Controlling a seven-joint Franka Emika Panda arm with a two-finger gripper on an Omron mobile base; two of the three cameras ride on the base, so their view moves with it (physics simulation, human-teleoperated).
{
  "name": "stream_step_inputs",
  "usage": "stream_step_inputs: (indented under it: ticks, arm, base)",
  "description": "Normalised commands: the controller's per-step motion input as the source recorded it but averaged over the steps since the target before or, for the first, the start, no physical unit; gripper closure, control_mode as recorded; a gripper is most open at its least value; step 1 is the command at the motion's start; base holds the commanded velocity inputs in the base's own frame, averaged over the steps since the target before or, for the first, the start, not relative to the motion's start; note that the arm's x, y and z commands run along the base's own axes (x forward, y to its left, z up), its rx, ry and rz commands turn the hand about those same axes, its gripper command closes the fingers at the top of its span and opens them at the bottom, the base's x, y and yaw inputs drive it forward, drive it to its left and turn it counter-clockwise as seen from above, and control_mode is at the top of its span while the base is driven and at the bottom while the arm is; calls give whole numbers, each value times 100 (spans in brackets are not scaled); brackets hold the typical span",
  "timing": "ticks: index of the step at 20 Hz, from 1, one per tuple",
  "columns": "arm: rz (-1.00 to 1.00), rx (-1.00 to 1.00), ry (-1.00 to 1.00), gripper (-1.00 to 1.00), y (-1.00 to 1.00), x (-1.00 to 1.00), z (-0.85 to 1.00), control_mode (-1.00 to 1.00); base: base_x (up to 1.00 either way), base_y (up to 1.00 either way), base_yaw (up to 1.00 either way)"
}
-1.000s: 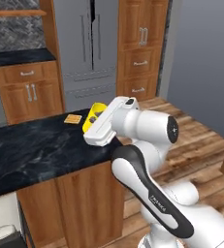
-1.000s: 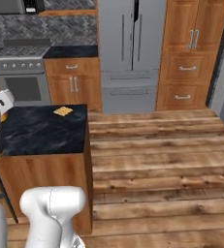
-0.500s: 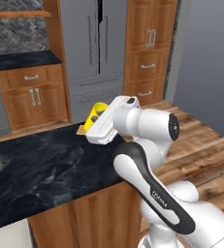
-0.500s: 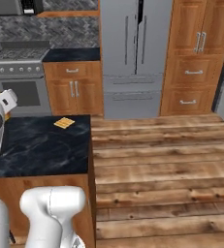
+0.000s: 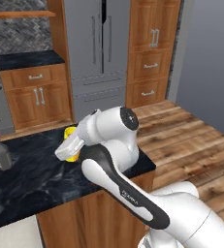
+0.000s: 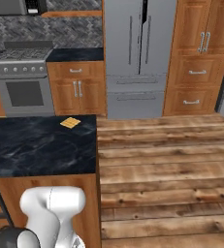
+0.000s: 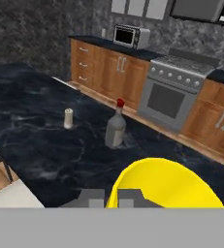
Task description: Open the cabinet directly in front. Then move the liquor and the cup to the dining counter with the candle on it.
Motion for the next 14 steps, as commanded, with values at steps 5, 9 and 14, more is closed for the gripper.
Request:
stream_step_inputs:
  ticks: [5, 9, 14]
  arm:
    - [3, -2, 14, 100, 12, 0, -11, -100]
    - [0, -4, 0, 100, 10, 0, -28, -100]
    - [4, -16, 0, 100, 18, 0, -53, -100]
  base:
    - [0, 0, 0]
    - [0, 0, 0]
    - [0, 0, 0]
